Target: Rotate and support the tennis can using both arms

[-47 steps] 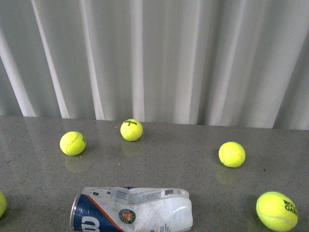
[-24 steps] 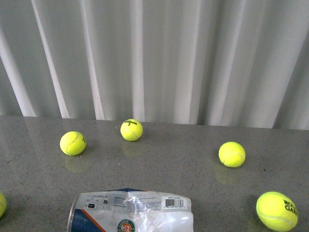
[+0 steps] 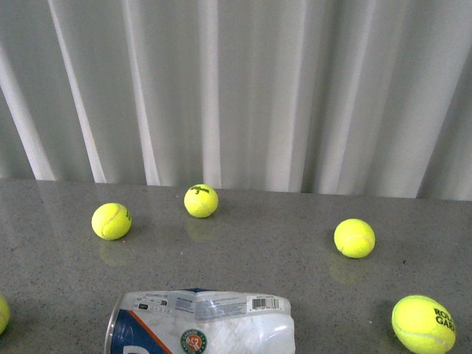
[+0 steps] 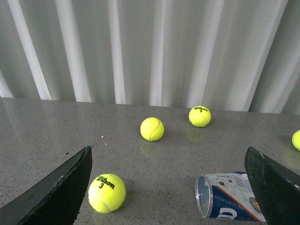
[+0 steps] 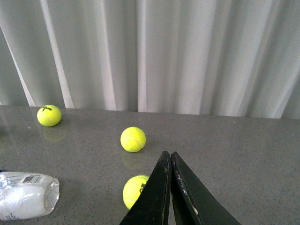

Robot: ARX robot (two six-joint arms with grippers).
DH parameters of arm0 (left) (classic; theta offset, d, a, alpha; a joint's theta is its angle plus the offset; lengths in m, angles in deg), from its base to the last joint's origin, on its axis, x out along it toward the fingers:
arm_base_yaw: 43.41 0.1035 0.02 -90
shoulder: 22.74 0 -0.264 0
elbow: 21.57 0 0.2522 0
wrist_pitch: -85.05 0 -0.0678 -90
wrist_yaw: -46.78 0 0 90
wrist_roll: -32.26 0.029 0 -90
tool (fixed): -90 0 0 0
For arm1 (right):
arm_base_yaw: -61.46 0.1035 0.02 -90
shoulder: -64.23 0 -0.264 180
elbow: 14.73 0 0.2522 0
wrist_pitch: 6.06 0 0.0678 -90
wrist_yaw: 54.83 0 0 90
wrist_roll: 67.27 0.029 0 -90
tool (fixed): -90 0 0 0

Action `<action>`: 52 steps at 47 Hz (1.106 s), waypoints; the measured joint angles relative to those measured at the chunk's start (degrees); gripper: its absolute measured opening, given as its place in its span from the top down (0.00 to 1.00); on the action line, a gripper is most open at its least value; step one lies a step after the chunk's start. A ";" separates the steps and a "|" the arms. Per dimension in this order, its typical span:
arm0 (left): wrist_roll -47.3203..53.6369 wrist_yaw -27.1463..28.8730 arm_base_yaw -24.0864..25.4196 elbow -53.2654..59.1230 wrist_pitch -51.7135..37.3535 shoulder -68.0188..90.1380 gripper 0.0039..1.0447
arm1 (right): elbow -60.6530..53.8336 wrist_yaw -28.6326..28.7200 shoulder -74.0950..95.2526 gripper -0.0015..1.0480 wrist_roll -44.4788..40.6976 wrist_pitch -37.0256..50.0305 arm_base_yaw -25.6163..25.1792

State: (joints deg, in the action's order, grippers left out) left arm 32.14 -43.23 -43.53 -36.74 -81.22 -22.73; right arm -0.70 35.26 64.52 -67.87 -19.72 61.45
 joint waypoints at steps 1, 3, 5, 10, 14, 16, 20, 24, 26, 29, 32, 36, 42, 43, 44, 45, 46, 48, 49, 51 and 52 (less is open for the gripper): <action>0.00 0.02 0.00 0.00 0.00 0.02 0.06 | 0.00 0.00 0.00 0.97 0.00 -0.02 0.00; 0.00 0.02 0.00 0.00 0.00 0.07 0.06 | 0.00 0.00 0.00 0.97 0.00 -0.02 0.00; 0.00 0.02 0.00 0.00 0.00 0.07 0.06 | 0.00 0.00 0.00 0.93 -0.02 -0.02 0.00; 0.00 0.02 0.00 0.00 0.00 0.04 0.06 | 0.00 0.00 -0.04 0.75 -0.02 -0.02 0.00; 0.00 0.02 0.00 0.00 0.00 0.04 0.06 | 0.00 0.00 -0.04 0.61 -0.02 -0.02 0.00; 0.00 0.02 0.00 0.00 0.00 0.04 0.06 | 0.00 0.00 -0.04 0.56 -0.02 -0.02 0.00; -0.68 1.51 -0.44 -0.28 0.83 0.70 0.06 | 0.00 0.00 -0.04 0.43 -0.02 -0.02 0.00; -8.66 21.73 -6.80 -10.62 21.86 14.97 0.06 | 0.00 -0.02 -0.04 0.26 0.00 -0.07 0.00; -9.07 24.09 -7.26 -13.27 23.78 19.06 0.06 | 0.00 -0.02 -0.09 0.19 0.00 -0.04 0.00; -8.81 21.46 -6.27 -19.19 20.22 27.28 0.06 | 0.00 0.02 -0.07 0.08 0.00 -0.07 0.00; -7.91 16.13 -4.15 -25.57 12.98 36.06 0.06 | 0.00 -0.02 -0.07 0.06 0.04 -0.07 0.00; -7.65 9.75 -2.71 -31.80 7.39 45.92 0.06 | 0.00 0.00 -0.09 0.07 0.02 -0.07 0.00; -7.65 -0.76 -3.30 -42.03 7.43 64.98 0.06 | 0.00 -0.02 -0.09 0.07 0.02 -0.07 0.00; -7.63 -1.73 -3.67 -43.52 8.11 68.19 0.06 | 0.00 -0.02 -0.09 0.07 0.02 -0.07 0.00; -7.21 -2.60 -4.42 -45.51 9.25 72.83 0.06 | 0.00 0.00 -0.09 0.07 0.02 -0.07 0.00; -7.23 -3.74 -4.85 -46.80 10.16 75.67 0.06 | 0.00 0.02 -0.09 0.07 0.02 -0.07 0.00; -7.21 -5.79 -5.55 -48.65 11.34 79.62 0.06 | 0.00 0.00 -0.09 0.07 0.02 -0.07 0.00; -6.95 -6.60 -6.69 -51.39 12.24 85.20 0.06 | 0.00 0.00 -0.09 0.07 0.02 -0.07 0.00; -6.75 -6.64 -7.13 -52.43 12.46 87.17 0.06 | 0.00 0.00 -0.09 0.07 0.02 -0.07 0.00; -6.29 -7.43 -8.02 -54.82 12.90 91.19 0.06 | 0.00 0.00 -0.09 0.07 0.02 -0.07 0.00; -6.03 -7.74 -8.44 -56.04 12.90 93.18 0.06 | 0.00 -0.02 -0.09 0.07 0.02 -0.07 0.00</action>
State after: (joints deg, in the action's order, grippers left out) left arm 26.11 -50.96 -51.96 -92.78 -68.33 70.45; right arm -0.70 35.24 64.44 -67.85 -19.78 61.45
